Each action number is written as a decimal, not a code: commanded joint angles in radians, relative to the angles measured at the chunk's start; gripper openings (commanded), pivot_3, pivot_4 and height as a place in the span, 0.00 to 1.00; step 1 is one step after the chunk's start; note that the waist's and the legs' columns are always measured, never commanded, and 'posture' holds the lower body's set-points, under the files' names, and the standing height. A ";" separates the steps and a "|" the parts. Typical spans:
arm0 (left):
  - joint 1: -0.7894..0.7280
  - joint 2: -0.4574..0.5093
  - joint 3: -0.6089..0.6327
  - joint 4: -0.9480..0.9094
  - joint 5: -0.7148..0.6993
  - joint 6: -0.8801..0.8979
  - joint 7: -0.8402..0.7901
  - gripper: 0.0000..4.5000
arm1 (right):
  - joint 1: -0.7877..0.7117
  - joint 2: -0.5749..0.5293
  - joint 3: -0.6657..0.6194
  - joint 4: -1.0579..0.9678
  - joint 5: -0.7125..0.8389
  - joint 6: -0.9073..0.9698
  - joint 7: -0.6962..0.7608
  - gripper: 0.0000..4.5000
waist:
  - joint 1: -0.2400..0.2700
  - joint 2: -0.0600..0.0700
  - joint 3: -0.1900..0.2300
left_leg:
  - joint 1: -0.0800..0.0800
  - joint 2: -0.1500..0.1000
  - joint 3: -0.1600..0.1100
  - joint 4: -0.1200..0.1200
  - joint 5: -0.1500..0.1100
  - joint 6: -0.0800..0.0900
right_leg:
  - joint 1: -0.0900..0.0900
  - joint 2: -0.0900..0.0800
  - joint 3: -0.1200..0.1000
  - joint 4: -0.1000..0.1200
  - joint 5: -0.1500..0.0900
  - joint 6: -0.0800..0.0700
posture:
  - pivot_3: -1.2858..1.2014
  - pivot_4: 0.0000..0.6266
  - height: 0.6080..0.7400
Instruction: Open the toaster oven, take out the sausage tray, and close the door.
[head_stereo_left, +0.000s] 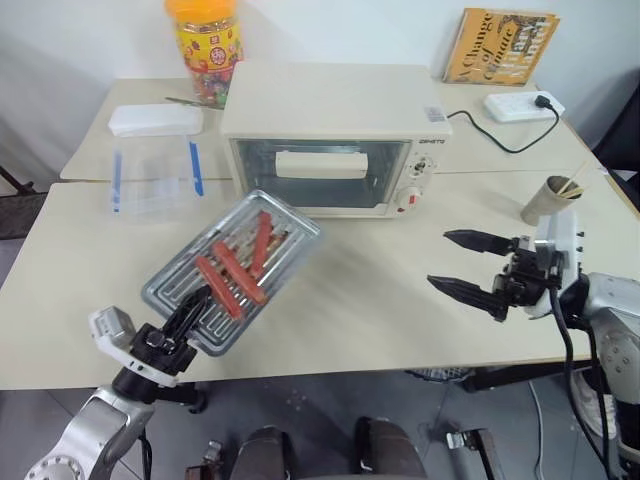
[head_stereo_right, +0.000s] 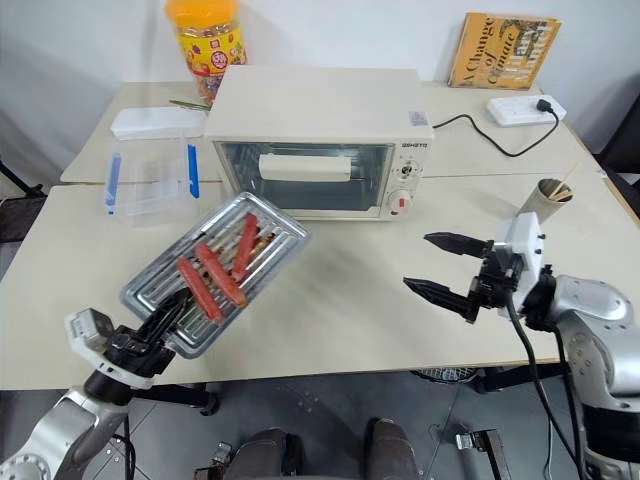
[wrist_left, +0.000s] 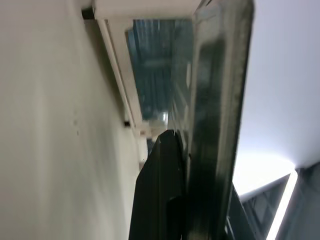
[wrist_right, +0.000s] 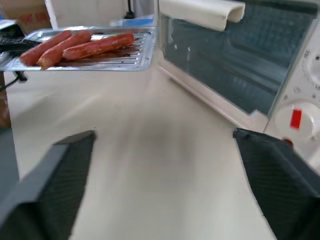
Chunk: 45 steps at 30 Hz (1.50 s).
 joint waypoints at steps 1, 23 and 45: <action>-0.144 0.104 -0.057 0.156 -0.029 0.143 -0.034 0.00 | 0.121 -0.036 -0.115 -0.109 0.021 0.008 0.003 0.99 | 0.011 0.001 0.000 | 0.000 0.000 0.000 0.000 0.000 0.000 | 0.000 0.000 0.000 0.000 0.000 0.000 | 0.52 0.24 1.00; -0.834 0.130 -0.510 0.808 0.297 0.425 -0.049 0.00 | 0.683 0.050 -0.492 -0.493 0.103 0.042 -0.110 0.99 | 0.038 0.000 -0.001 | 0.000 -0.004 0.000 -0.001 0.002 -0.001 | 0.002 0.000 0.002 -0.003 0.002 0.003 | 0.52 0.24 1.00; -0.769 0.374 -0.511 0.420 0.876 0.261 -0.644 0.89 | 0.665 0.033 -0.431 -0.421 0.079 -0.032 -0.084 1.00 | 0.011 0.000 -0.001 | 0.002 -0.002 -0.003 -0.004 0.002 -0.002 | 0.008 0.001 -0.003 -0.008 0.002 0.004 | 0.52 0.24 1.00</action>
